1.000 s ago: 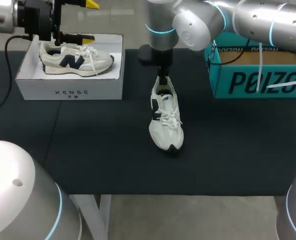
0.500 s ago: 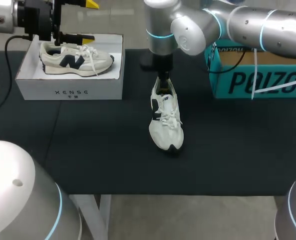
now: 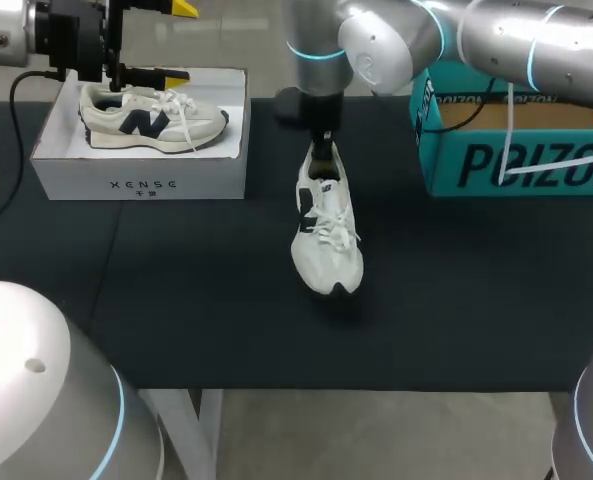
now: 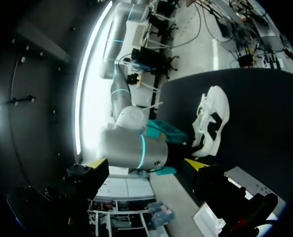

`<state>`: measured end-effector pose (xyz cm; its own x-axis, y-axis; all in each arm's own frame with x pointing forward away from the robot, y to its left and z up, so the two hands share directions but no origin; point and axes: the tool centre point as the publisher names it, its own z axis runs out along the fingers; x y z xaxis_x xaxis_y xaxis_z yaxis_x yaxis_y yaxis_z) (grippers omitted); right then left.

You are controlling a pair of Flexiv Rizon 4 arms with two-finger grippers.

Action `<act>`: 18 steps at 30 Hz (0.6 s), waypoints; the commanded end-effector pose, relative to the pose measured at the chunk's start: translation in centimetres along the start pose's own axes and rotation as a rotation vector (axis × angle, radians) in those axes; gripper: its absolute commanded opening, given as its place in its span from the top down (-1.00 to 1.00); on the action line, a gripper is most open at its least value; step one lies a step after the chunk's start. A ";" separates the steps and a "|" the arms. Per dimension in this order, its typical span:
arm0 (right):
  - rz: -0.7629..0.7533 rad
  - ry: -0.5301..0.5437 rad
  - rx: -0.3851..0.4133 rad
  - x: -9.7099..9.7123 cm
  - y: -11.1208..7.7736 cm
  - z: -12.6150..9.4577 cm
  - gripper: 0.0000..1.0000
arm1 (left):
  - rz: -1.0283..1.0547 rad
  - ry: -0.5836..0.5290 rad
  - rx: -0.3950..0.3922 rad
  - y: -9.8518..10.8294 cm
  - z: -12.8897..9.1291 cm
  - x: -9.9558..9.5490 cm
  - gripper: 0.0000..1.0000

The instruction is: Take the shoe out of the shoebox, open the shoe tongue, remove and reinsert the insole, then place the shoe into the shoebox

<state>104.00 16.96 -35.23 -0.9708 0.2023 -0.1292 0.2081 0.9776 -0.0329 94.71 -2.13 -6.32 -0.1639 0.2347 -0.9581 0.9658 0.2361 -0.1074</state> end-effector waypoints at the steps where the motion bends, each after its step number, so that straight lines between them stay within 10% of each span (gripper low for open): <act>1: 0.009 -0.078 -0.002 2.0 -2.0 -7.3 1.00 | 0.001 0.004 0.001 0.1 0.0 0.0 -1.00; 9: 0.055 -0.095 -0.009 3.5 -2.7 -15.1 1.00 | 0.001 0.004 0.001 0.1 0.0 0.0 -1.00; 18: 0.180 -0.024 0.024 2.9 -5.6 -18.8 1.00 | 0.001 0.004 0.001 0.1 0.0 0.0 -1.00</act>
<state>98.09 13.90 -20.55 -0.9147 0.3666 -0.1699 0.3763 0.9261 -0.0274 94.71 -2.13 -6.32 -0.1639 0.2346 -0.9582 0.9658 0.2360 -0.1074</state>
